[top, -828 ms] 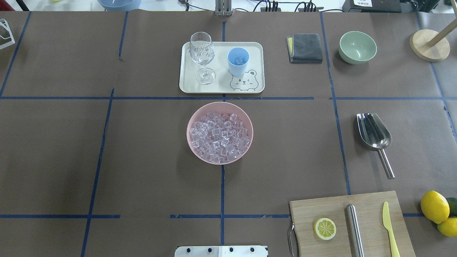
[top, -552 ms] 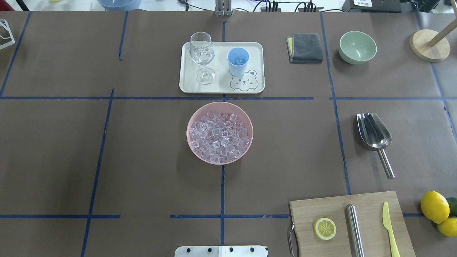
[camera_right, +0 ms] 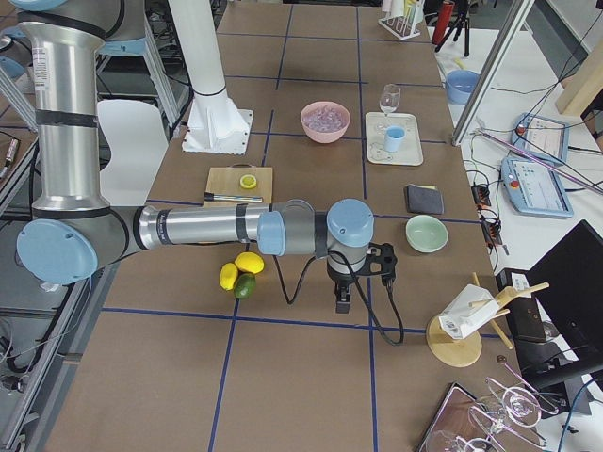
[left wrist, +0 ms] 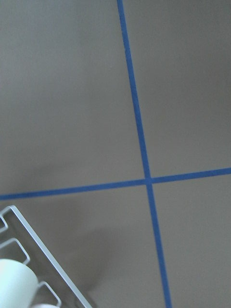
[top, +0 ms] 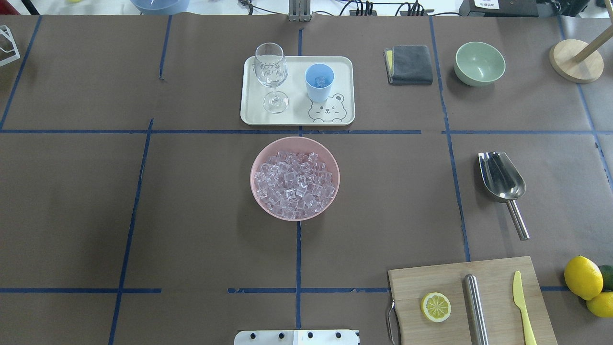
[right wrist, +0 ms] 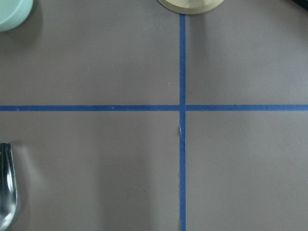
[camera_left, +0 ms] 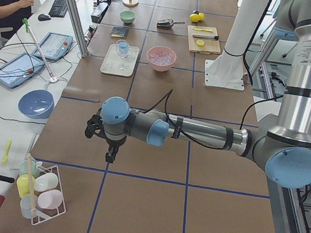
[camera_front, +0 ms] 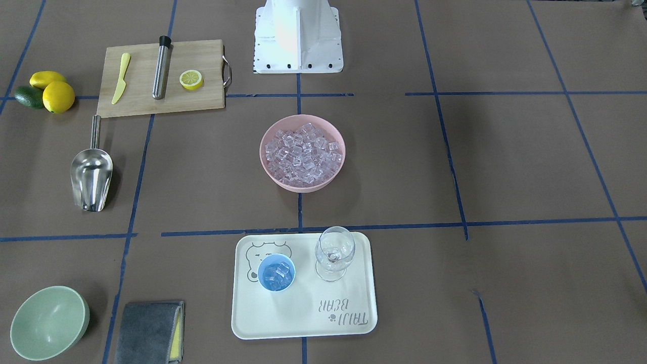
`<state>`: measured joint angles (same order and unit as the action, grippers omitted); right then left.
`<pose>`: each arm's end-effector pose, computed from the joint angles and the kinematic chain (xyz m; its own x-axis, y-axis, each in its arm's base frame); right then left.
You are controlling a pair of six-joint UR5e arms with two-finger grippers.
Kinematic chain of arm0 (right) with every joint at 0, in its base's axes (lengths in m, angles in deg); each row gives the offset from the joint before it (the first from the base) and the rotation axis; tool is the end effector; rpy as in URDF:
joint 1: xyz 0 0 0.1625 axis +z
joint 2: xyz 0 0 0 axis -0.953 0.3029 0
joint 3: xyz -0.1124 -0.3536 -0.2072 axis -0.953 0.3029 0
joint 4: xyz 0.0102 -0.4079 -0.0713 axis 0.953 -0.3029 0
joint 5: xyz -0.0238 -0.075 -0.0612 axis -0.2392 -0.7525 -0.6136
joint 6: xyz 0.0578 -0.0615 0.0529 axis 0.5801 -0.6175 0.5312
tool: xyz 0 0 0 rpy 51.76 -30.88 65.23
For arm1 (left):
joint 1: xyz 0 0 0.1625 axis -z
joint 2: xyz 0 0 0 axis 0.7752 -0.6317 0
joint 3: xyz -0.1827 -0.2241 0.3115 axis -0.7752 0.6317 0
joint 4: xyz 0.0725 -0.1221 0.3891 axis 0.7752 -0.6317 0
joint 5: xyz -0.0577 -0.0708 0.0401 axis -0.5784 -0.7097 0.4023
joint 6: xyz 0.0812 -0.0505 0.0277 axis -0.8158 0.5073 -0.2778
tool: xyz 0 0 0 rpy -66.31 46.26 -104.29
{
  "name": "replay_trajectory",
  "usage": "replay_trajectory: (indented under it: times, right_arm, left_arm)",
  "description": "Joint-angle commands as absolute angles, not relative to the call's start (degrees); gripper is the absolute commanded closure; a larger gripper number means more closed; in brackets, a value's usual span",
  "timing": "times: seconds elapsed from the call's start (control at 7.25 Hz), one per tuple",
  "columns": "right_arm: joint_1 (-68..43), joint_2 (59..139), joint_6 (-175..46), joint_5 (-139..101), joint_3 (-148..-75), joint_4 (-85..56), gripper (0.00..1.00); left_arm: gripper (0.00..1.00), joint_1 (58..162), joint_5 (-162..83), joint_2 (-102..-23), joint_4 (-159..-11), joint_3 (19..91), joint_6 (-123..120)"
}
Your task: Put ice in cup with scoop
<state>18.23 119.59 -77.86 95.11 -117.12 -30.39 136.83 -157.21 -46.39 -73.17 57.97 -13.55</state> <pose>0.0651 -0.4898 0.5913 0.6762 -0.0044 0.7367 -0.0460 0.9978 0.0482 -0.0204 -0.5343 0.5616 0.6305 0.2726 -0.7267 -0.0329 0.9449 0.3258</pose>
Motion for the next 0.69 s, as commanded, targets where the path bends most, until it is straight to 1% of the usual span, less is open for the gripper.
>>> replay_trajectory:
  times: [0.0,0.14,0.28,0.41,0.55]
  right_arm:
    - [15.2,119.9,-77.7,95.3,-118.1,-29.9,0.00]
    - [14.6,121.4,-77.7,95.3,-118.5,-29.2,0.00]
    - [12.3,122.2,-74.0,95.4,-120.4,-26.9,0.00]
    - [9.7,124.4,-69.3,95.3,-124.7,-24.9,0.00]
    - [7.9,125.4,-61.8,95.4,-128.3,-24.1,0.00]
  left_arm:
    - [0.00,129.3,-157.2,-49.2,-79.7,60.4,-13.1]
    - [0.00,128.4,-157.8,-51.3,-79.9,60.3,-13.0]
    - [0.00,126.6,-158.9,-51.5,-80.0,60.5,-13.0]
    - [0.00,122.4,-158.4,-52.0,-80.0,61.7,-13.1]
    - [0.00,118.5,-158.4,-54.4,-79.7,61.8,-13.0]
